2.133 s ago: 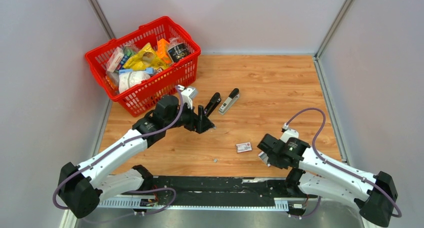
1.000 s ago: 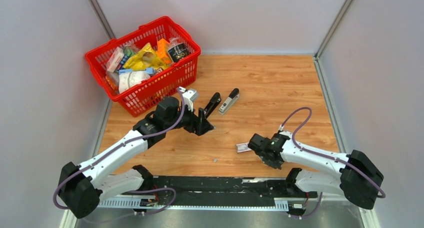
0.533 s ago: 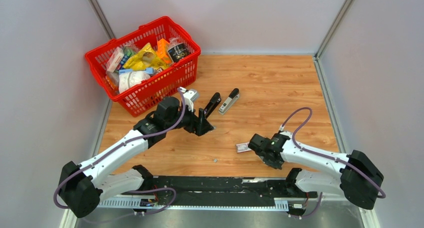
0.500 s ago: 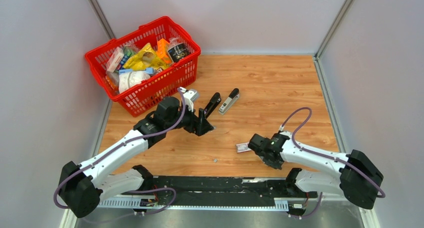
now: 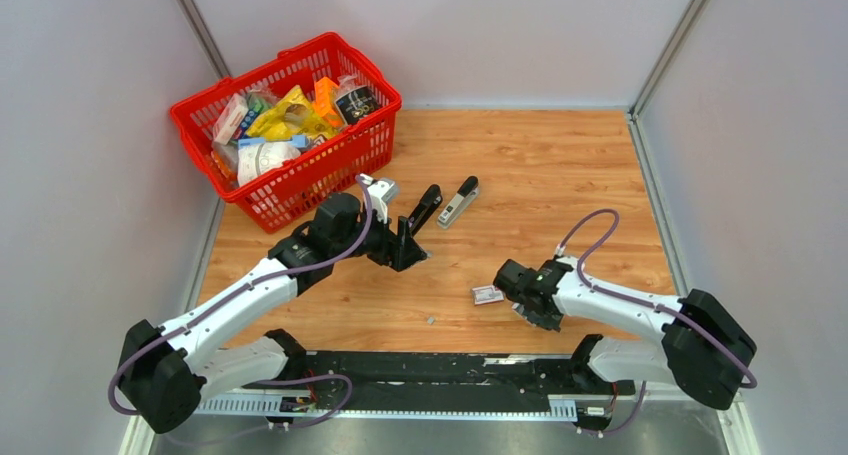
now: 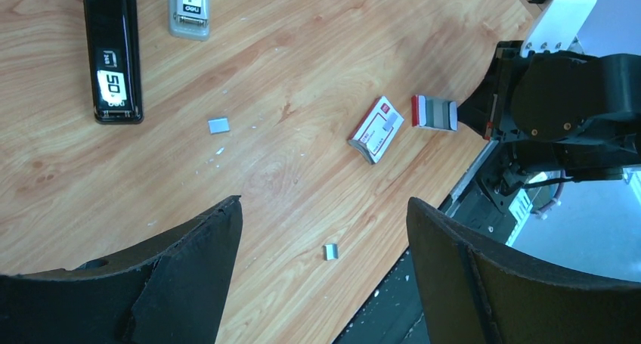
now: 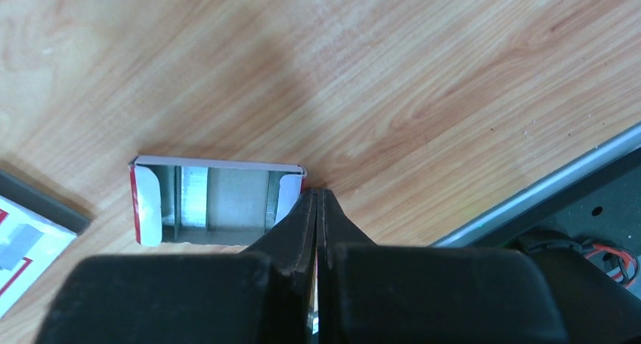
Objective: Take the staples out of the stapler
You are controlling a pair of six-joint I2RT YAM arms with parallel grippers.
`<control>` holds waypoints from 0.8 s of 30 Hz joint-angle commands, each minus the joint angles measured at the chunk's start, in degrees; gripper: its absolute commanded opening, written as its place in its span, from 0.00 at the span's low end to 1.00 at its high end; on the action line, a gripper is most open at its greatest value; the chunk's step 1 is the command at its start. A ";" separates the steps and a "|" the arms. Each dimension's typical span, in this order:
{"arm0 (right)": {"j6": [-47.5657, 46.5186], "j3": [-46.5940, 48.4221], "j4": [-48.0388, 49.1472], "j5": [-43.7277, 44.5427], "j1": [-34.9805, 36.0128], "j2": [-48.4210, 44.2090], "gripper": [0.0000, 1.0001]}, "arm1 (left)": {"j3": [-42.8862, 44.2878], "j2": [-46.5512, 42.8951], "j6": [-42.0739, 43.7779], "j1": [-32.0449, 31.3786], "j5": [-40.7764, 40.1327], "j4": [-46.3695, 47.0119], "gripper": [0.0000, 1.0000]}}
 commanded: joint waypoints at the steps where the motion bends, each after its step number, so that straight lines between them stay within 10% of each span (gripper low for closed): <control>1: -3.95 2.11 4.32 3.84 -1.87 0.13 0.00 | 0.17 -0.27 1.04 0.16 -0.42 0.39 0.86; 24: -29.44 11.16 24.09 3.31 -5.30 14.10 0.00 | 0.17 -5.45 1.40 0.16 -4.37 -6.55 0.86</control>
